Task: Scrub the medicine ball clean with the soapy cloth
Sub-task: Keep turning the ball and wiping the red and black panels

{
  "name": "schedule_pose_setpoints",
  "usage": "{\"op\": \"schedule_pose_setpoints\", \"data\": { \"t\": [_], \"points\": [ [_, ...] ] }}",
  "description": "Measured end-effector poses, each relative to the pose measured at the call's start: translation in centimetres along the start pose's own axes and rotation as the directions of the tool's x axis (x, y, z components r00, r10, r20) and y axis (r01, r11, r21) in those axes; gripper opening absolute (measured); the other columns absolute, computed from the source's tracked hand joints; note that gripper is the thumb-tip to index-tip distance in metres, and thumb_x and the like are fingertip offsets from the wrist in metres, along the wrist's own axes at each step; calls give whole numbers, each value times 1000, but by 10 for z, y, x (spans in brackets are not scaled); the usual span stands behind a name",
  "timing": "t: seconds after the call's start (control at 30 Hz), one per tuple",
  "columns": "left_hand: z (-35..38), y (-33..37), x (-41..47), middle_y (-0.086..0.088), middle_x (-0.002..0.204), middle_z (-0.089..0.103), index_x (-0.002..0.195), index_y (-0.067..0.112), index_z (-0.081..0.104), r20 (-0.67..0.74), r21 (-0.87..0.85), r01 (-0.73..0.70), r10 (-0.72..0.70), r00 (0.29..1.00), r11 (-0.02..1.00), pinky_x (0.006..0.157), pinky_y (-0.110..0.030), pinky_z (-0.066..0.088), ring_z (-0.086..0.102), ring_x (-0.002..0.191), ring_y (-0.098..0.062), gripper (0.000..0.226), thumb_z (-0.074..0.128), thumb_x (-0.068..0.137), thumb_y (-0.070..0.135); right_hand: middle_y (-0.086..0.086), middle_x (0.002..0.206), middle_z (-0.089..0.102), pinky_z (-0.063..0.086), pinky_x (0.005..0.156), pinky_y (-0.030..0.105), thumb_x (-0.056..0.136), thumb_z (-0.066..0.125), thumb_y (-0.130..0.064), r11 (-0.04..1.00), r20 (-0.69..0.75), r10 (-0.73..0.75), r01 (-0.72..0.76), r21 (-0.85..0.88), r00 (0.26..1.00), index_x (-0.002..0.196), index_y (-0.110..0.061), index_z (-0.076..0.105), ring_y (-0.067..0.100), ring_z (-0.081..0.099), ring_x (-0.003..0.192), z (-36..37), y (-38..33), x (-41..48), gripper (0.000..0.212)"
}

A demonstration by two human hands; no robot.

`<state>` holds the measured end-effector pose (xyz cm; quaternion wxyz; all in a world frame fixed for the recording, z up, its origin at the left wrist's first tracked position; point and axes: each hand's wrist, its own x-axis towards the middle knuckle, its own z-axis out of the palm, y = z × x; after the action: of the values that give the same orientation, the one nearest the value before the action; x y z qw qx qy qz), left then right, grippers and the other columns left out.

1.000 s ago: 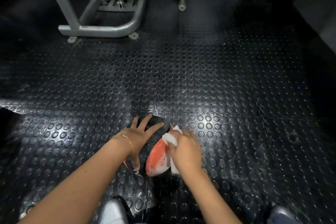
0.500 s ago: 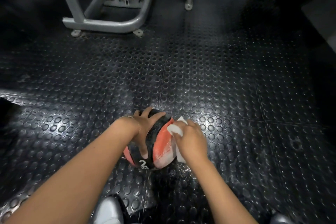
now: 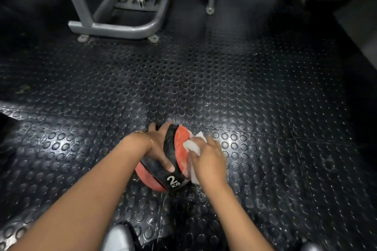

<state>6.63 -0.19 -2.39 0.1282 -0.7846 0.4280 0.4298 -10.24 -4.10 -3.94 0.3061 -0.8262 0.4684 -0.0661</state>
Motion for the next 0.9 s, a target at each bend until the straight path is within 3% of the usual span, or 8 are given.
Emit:
{"op": "schedule_pose_setpoints", "data": {
  "t": [0.27, 0.4, 0.5, 0.73, 0.9],
  "points": [
    [-3, -8, 7, -10, 156, -8, 142, 41, -25, -11, -46, 20, -21, 1000, 999, 113, -47, 27, 16, 142, -36, 140, 84, 55, 54, -5, 130, 46, 32, 92, 27, 89, 52, -25, 999, -29, -32, 32, 3, 999, 124, -31, 53, 17, 36, 121, 6, 4, 5, 35],
    [-1, -14, 10, -12, 155, -7, 142, 39, -25, -6, -103, 58, -59, 998, 993, 112, -49, 26, 14, 142, -35, 141, 82, 52, 59, -4, 132, 44, 30, 99, 29, 89, 54, -26, 1000, -26, -24, 25, 18, 999, 125, -32, 53, 18, 34, 125, 13, 7, 6, 36],
    [-1, -14, 9, -11, 155, -6, 143, 39, -24, -4, -111, 65, -66, 998, 992, 112, -50, 27, 15, 141, -36, 140, 82, 53, 58, -5, 125, 48, 33, 95, 27, 88, 55, -23, 999, -42, -31, 32, 41, 999, 124, -30, 55, 17, 37, 121, 14, 14, -5, 36],
    [-1, -7, 10, -12, 153, -1, 144, 38, -22, -5, -114, 90, -91, 996, 989, 110, -50, 29, 18, 140, -37, 140, 82, 53, 58, -6, 129, 46, 31, 96, 29, 89, 54, -25, 998, -57, -6, 10, 63, 998, 124, -30, 54, 17, 33, 123, 11, 2, 12, 35],
    [-5, -9, 10, -12, 153, 2, 145, 39, -19, 5, -149, 98, -98, 995, 984, 110, -50, 30, 19, 139, -36, 138, 83, 54, 57, 3, 124, 53, 37, 90, 32, 83, 62, -13, 996, -129, -50, 60, 72, 990, 119, -23, 60, 24, 42, 117, 21, 17, -19, 37]
  ]
}}
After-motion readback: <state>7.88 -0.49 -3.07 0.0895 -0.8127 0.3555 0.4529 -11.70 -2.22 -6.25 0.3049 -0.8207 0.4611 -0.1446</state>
